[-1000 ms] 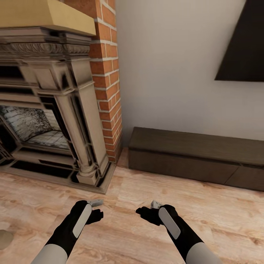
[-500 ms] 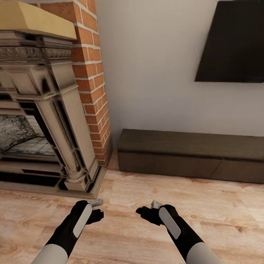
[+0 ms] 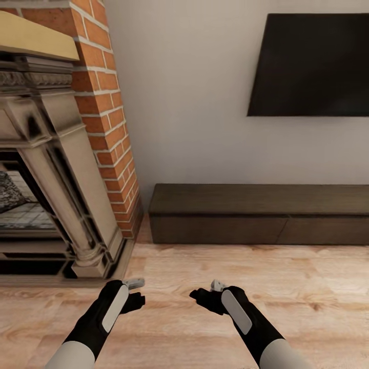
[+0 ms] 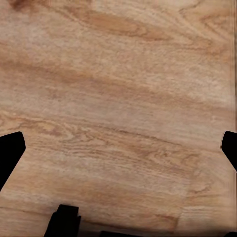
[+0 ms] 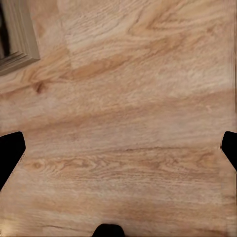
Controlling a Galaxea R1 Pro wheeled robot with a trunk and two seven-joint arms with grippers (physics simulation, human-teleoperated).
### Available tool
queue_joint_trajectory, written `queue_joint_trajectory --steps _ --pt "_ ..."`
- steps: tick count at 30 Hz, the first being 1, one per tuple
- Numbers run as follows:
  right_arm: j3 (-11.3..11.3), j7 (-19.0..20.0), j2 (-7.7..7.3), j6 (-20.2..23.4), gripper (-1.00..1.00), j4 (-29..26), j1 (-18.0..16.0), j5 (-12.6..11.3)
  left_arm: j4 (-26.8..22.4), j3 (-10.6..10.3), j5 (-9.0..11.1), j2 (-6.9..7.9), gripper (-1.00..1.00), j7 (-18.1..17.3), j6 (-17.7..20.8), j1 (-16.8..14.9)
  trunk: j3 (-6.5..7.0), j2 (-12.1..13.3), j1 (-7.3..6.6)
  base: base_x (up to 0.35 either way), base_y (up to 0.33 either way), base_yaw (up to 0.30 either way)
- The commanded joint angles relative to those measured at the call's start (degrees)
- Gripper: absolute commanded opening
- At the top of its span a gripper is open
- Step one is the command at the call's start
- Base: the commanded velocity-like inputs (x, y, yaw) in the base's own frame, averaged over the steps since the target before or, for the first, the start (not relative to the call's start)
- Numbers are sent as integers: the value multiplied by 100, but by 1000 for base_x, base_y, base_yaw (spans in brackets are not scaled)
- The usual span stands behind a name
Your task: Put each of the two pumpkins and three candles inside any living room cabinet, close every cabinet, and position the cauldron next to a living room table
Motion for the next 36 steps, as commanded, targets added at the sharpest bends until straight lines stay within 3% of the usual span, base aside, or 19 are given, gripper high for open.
queue_joint_trajectory --steps 1,36 --pt "12 -52 -1 0 100 -7 -4 -66 -8 -9 60 -1 100 57 12 -1 2 -2 -1 0 0 -218" --pt "-2 -51 -18 -118 100 -8 -4 -86 -10 -8 93 27 100 57 12 -1 245 -2 -1 0 0 -218"
